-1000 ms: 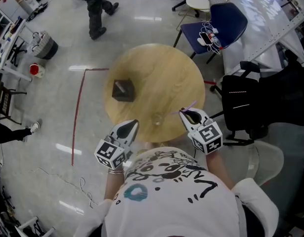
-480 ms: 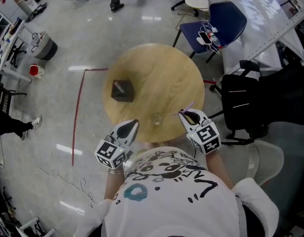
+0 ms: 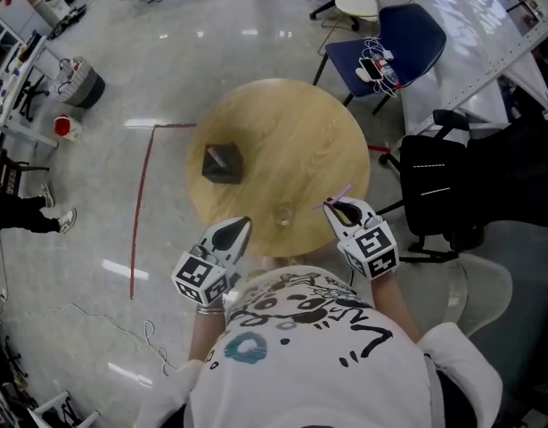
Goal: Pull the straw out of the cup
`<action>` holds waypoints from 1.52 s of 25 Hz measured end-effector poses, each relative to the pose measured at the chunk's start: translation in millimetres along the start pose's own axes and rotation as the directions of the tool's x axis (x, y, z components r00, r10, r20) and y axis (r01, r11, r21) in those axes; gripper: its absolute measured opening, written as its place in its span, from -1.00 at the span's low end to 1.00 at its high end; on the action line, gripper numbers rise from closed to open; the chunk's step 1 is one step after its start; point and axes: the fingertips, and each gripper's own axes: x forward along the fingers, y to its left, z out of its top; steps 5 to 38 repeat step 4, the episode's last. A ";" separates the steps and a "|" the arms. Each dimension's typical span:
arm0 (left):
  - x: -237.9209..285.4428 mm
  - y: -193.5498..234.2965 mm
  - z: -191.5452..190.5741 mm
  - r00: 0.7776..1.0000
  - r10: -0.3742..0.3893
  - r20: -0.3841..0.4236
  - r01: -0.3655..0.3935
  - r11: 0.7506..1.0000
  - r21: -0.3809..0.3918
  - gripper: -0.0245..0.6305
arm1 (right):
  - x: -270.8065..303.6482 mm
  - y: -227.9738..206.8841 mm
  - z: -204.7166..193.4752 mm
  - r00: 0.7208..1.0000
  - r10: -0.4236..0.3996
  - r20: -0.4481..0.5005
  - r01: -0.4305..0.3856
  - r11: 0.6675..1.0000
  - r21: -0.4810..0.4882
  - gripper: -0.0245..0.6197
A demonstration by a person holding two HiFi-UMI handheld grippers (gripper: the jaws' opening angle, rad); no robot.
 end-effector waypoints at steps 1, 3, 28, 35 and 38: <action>-0.2 -0.5 0.0 1.000 0.000 -0.001 0.000 1.000 -0.001 -0.88 | -0.3 0.2 -0.1 1.000 0.000 0.000 0.000 1.000 0.001 -0.78; -0.5 -1.5 0.0 1.000 -0.001 -0.002 0.001 1.000 -0.002 -0.88 | -1.0 0.3 -0.4 1.000 0.000 0.000 0.000 1.000 0.003 -0.78; -0.6 -2.0 0.0 1.000 -0.001 -0.003 0.001 1.000 -0.002 -0.88 | -1.2 0.3 -0.5 1.000 0.001 0.000 -0.001 1.000 0.004 -0.78; -0.6 -2.0 0.0 1.000 -0.001 -0.003 0.001 1.000 -0.002 -0.88 | -1.2 0.3 -0.5 1.000 0.001 0.000 -0.001 1.000 0.004 -0.78; -0.6 -2.0 0.0 1.000 -0.001 -0.003 0.001 1.000 -0.002 -0.88 | -1.2 0.3 -0.5 1.000 0.001 0.000 -0.001 1.000 0.004 -0.78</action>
